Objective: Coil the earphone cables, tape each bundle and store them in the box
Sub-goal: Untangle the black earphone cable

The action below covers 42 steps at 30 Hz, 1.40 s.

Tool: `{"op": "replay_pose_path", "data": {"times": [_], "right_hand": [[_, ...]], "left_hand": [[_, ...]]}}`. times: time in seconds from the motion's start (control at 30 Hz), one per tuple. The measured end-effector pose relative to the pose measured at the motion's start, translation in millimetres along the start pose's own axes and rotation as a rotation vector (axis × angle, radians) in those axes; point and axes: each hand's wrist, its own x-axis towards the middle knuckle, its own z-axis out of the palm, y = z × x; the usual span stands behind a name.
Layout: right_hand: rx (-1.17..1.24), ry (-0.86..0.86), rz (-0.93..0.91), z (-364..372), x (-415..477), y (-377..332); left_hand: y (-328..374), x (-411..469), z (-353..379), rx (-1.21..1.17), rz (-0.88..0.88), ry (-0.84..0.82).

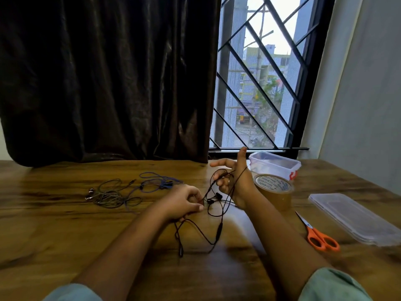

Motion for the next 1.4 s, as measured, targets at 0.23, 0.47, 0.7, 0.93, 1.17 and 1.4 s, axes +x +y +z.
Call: {"op": "replay_pose_path", "data": {"times": [0.23, 0.47, 0.7, 0.93, 1.17, 1.4], "right_hand": [[-0.001, 0.142, -0.037, -5.9, 4.9, -2.1], [-1.114, 0.099, -0.436, -12.8, -5.7, 8.0], [-1.496, 0.173, -0.439, -25.7, 2.7, 16.9], [-1.132, 0.404, -0.388, -26.1, 3.7, 16.3], [-0.420, 0.372, -0.478, -10.9, 9.0, 17.1], [-0.247, 0.313, -0.376, -2.3, 7.1, 14.3]], "left_hand": [[-3.1, 3.1, -20.5, -0.301, 0.052, 0.607], [-5.3, 1.1, -35.1, -0.730, -0.018, 1.060], [-22.7, -2.9, -67.8, -1.582, 0.023, 1.145], [-21.4, -14.8, -83.2, -1.487, 0.073, 1.093], [-16.7, -13.1, -60.8, 0.133, 0.106, 0.730], [-2.3, -4.8, -8.4, 0.356, 0.079, 0.158]]}}
